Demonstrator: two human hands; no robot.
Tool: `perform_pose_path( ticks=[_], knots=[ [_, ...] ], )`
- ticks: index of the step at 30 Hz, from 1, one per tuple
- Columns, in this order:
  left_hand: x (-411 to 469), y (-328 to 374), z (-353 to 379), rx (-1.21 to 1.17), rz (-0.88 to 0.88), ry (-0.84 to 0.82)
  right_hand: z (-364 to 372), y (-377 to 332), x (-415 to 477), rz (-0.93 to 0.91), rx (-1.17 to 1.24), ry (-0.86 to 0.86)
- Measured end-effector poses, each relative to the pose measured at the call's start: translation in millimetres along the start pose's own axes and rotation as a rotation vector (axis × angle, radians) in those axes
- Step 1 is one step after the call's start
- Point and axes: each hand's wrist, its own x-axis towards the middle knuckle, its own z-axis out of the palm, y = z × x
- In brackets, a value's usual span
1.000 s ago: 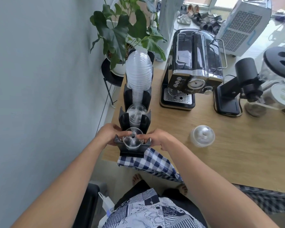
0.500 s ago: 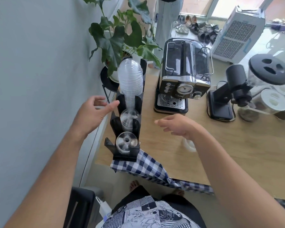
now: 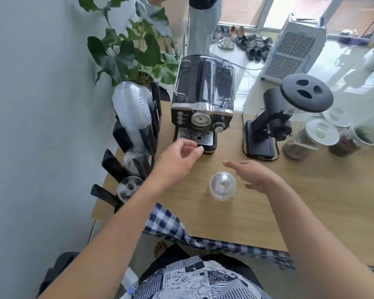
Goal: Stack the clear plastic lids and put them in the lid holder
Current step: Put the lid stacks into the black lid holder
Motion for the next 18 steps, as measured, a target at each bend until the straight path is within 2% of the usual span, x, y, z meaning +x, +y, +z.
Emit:
perform_pose_path(
  ticks=[4, 6, 9, 13, 18],
  knots=[
    [21, -20, 72, -0.023, -0.278, -0.246, -7, 31, 15, 0.107, 0.044, -0.065],
    [28, -37, 100, -0.056, -0.387, -0.316, -4, 44, 21, 0.129, 0.062, -0.109],
    [40, -62, 140, -0.126, -0.501, -0.287, 2, 62, 31, 0.125, 0.087, -0.165],
    [51, -72, 177, -0.149, -0.528, -0.192, 10, 74, 38, 0.106, 0.117, -0.185],
    [58, -77, 184, -0.268, -0.584, -0.079, 12, 78, 39, 0.101, 0.126, -0.159]
  ],
)
